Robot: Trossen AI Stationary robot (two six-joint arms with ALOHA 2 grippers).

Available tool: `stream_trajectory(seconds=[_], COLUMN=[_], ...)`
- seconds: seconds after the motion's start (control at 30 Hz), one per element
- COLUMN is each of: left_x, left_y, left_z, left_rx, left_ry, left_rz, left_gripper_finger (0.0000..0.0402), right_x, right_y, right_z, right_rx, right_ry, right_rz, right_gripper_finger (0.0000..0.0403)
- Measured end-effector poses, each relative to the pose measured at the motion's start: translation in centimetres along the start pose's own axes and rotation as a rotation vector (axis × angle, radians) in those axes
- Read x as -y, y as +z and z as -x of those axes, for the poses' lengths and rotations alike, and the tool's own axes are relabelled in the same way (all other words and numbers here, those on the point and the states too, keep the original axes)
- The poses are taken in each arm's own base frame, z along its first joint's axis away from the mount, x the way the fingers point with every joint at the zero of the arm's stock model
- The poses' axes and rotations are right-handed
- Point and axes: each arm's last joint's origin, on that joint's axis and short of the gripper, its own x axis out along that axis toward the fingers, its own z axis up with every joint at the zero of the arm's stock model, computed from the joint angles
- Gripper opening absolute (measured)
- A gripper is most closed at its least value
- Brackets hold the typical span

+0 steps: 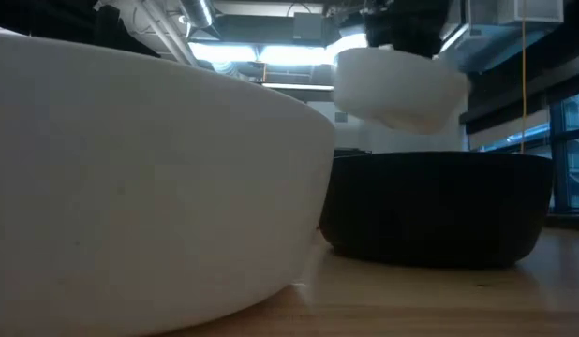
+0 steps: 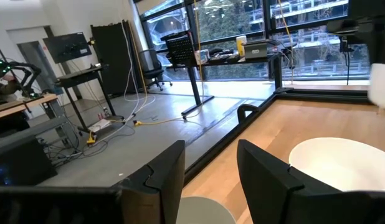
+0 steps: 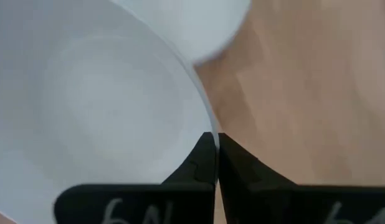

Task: Nest bowls inside each other
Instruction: Stack the white bowl on top of the white bowl

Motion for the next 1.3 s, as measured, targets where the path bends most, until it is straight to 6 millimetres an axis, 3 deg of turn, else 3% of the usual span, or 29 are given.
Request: stream_trajectory(seconds=[0.3, 0.57, 0.97, 1.3], left_x=[0.0, 0.0, 0.0, 0.0], left_y=[0.0, 0.0, 0.0, 0.0], left_z=[0.0, 0.0, 0.0, 0.0], left_rx=[0.000, 0.000, 0.000, 0.000], left_ry=[0.000, 0.000, 0.000, 0.000], left_rz=[0.000, 0.000, 0.000, 0.000], left_gripper_finger=[0.0141, 0.0141, 0.0141, 0.0141], right_x=[1.6, 3.7, 5.2, 4.9], right_y=[5.7, 8.8, 10.0, 10.2], right_z=[-2.5, -5.9, -10.0, -10.5], right_rx=[0.006, 0.001, -0.044, -0.036], right_ry=[-0.026, -0.029, -0.010, 0.003], right_rz=[0.112, 0.144, 0.135, 0.141], right_gripper_finger=[0.0004, 0.0004, 0.0004, 0.0036])
